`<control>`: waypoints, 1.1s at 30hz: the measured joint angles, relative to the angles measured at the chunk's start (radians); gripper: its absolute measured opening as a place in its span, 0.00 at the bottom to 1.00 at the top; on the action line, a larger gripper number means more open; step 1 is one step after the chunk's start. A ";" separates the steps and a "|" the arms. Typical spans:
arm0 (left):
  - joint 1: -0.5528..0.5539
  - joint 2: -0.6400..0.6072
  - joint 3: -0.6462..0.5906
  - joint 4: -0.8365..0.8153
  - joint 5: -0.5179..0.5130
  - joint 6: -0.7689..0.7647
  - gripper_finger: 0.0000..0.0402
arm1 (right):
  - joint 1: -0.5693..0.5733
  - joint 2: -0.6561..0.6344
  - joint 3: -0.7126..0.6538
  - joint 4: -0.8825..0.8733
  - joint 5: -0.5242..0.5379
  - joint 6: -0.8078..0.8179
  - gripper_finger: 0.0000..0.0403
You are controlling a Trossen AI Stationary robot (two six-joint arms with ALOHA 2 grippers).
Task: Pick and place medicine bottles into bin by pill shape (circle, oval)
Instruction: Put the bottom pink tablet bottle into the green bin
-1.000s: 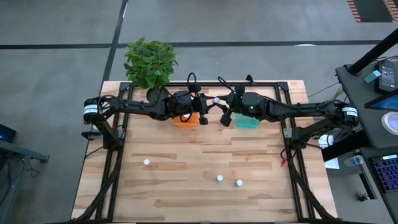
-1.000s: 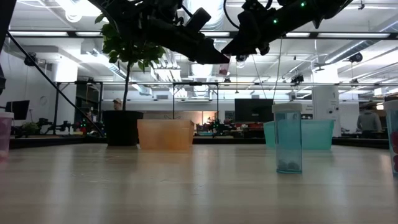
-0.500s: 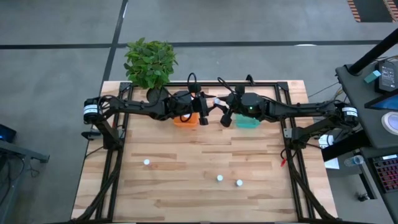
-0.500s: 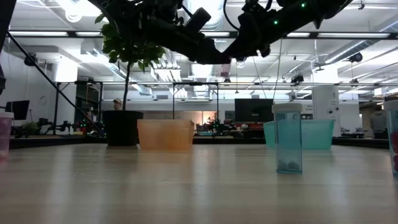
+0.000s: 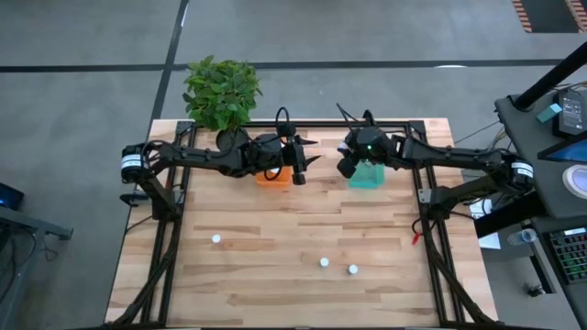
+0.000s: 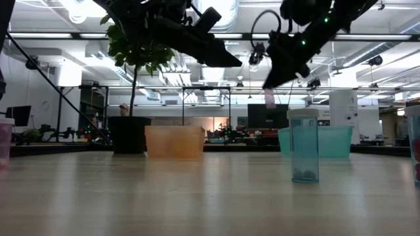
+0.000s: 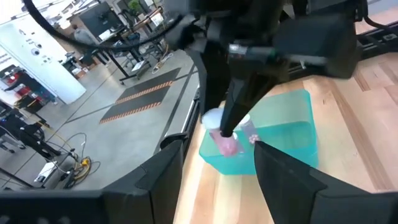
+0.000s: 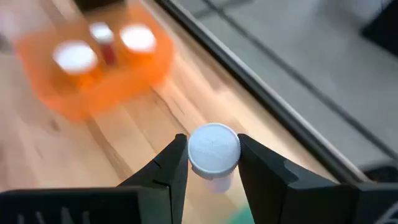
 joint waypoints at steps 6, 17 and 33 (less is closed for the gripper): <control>0.000 0.000 0.000 0.000 0.000 0.000 0.45 | -0.027 -0.007 -0.007 -0.150 -0.011 0.027 0.29; 0.001 0.000 0.000 0.000 -0.007 0.000 0.45 | -0.027 -0.140 -0.112 -0.233 -0.012 0.137 0.28; 0.001 0.000 -0.001 0.034 -0.007 0.001 0.45 | -0.084 -0.163 -0.396 0.117 -0.011 0.274 0.29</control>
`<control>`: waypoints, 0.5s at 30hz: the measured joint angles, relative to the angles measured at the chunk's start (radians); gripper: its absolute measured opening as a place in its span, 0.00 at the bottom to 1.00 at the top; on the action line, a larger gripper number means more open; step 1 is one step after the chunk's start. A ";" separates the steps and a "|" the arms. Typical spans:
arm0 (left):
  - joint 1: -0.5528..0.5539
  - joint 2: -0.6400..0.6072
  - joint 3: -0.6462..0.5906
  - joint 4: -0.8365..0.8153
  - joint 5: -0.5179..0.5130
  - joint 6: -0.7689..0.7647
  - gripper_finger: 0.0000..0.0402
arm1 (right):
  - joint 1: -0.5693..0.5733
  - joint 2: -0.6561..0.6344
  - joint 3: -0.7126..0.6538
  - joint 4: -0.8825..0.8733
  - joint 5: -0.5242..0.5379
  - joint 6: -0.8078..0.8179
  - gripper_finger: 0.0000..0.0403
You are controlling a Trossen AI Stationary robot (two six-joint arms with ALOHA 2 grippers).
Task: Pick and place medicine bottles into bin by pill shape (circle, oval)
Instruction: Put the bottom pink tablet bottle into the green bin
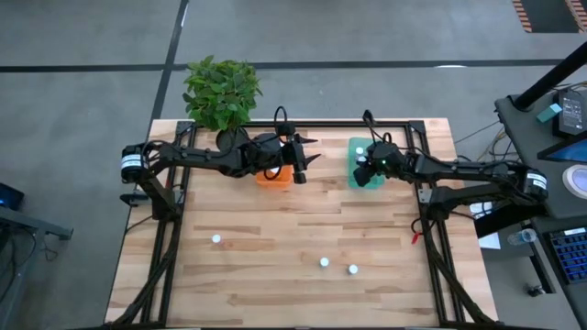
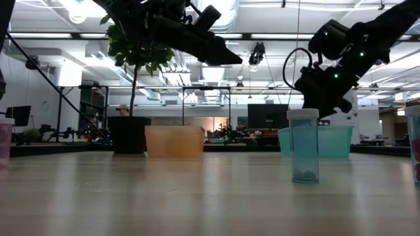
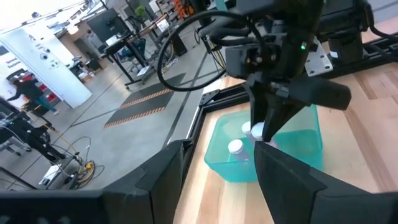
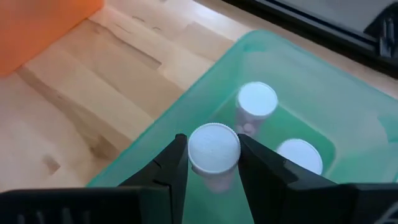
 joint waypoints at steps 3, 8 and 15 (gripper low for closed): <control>0.000 0.000 0.000 0.000 0.000 0.000 0.45 | -0.006 0.000 -0.008 0.009 0.004 0.018 0.29; 0.000 0.000 0.000 -0.001 0.000 0.000 0.45 | -0.006 0.001 -0.016 0.014 0.008 0.043 0.28; 0.001 0.000 0.000 -0.001 0.000 0.000 0.45 | -0.005 0.001 -0.033 0.041 0.003 0.074 0.30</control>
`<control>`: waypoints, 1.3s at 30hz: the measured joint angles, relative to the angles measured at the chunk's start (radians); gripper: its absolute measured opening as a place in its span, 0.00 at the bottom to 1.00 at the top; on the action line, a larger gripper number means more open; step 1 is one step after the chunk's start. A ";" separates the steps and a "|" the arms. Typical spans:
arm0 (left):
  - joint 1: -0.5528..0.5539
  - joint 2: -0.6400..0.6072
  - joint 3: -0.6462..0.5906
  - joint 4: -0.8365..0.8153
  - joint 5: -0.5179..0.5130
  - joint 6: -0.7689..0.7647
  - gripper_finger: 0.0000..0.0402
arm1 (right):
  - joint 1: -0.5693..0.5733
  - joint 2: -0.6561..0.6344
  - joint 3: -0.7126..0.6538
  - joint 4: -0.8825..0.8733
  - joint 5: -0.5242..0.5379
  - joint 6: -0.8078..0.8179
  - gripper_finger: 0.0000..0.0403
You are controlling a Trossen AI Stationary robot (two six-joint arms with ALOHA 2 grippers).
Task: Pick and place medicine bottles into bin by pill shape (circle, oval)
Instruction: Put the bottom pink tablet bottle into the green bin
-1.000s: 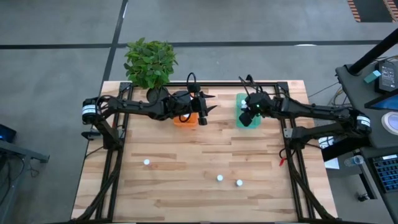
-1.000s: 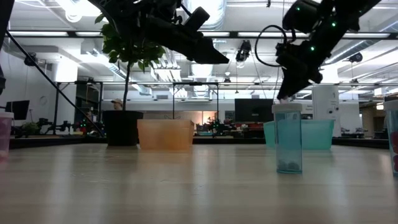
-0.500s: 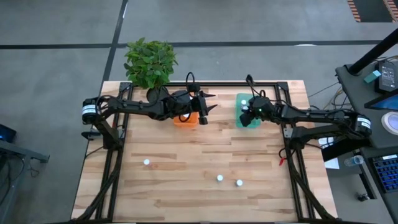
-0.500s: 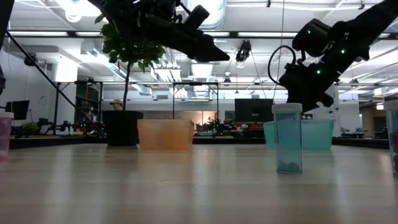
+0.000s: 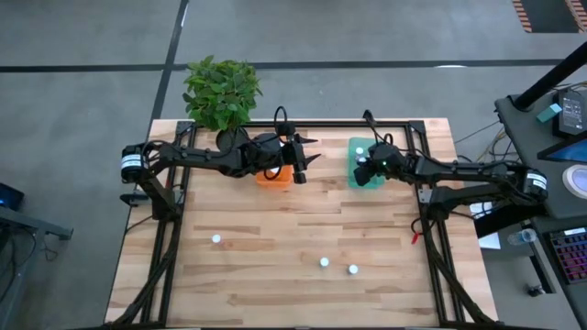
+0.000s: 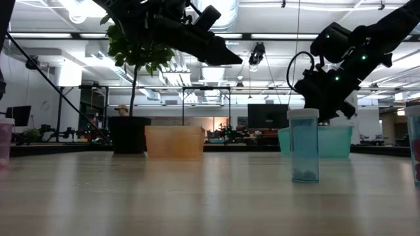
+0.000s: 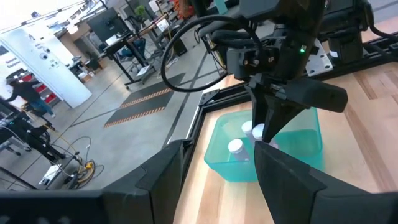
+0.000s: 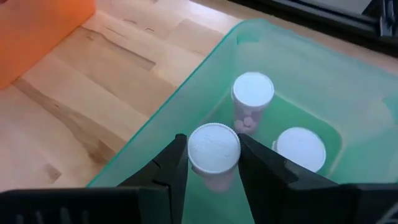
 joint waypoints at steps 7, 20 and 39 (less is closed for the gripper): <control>0.001 0.000 0.000 -0.001 0.000 0.000 0.45 | 0.000 0.000 -0.011 0.001 -0.002 0.025 0.29; 0.004 0.000 0.000 -0.001 0.000 0.000 0.45 | 0.000 0.000 -0.016 -0.006 -0.002 0.022 0.33; 0.004 0.000 0.000 -0.003 0.000 0.000 0.45 | 0.000 0.000 -0.019 -0.013 -0.003 -0.006 0.33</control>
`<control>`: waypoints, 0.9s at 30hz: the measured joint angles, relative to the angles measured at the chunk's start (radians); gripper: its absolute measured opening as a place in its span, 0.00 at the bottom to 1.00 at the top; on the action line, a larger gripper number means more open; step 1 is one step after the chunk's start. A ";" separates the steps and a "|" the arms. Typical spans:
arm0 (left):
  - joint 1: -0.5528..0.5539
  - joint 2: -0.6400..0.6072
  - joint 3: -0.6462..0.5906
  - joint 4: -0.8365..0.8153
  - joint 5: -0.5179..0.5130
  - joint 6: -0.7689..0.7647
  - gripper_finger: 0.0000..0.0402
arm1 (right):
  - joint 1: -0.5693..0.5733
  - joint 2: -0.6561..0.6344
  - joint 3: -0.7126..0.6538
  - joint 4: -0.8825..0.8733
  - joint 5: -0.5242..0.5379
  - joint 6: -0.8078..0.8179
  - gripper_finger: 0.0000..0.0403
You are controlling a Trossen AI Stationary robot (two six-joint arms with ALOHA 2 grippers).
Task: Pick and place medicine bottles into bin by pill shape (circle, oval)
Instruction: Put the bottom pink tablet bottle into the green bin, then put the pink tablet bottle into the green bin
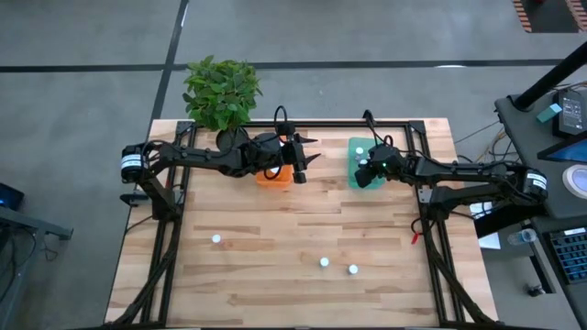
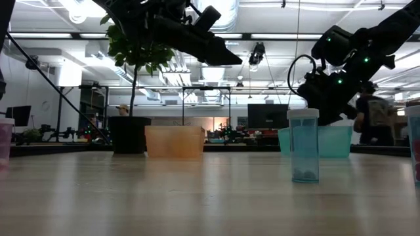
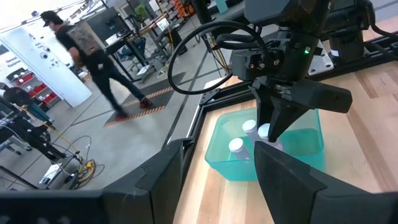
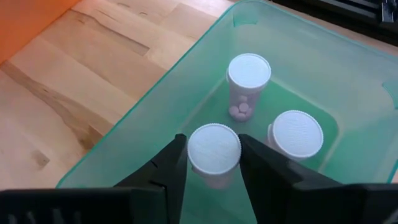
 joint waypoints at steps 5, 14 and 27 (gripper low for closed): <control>0.000 0.000 0.000 0.000 0.000 0.000 0.45 | 0.000 0.000 0.000 0.000 0.000 0.000 0.41; 0.000 0.000 0.000 0.000 0.000 0.000 0.45 | 0.000 0.000 0.025 -0.032 0.000 -0.018 0.47; -0.016 0.000 0.000 -0.004 0.000 -0.002 0.45 | 0.000 -0.002 0.283 -0.270 0.001 -0.171 0.48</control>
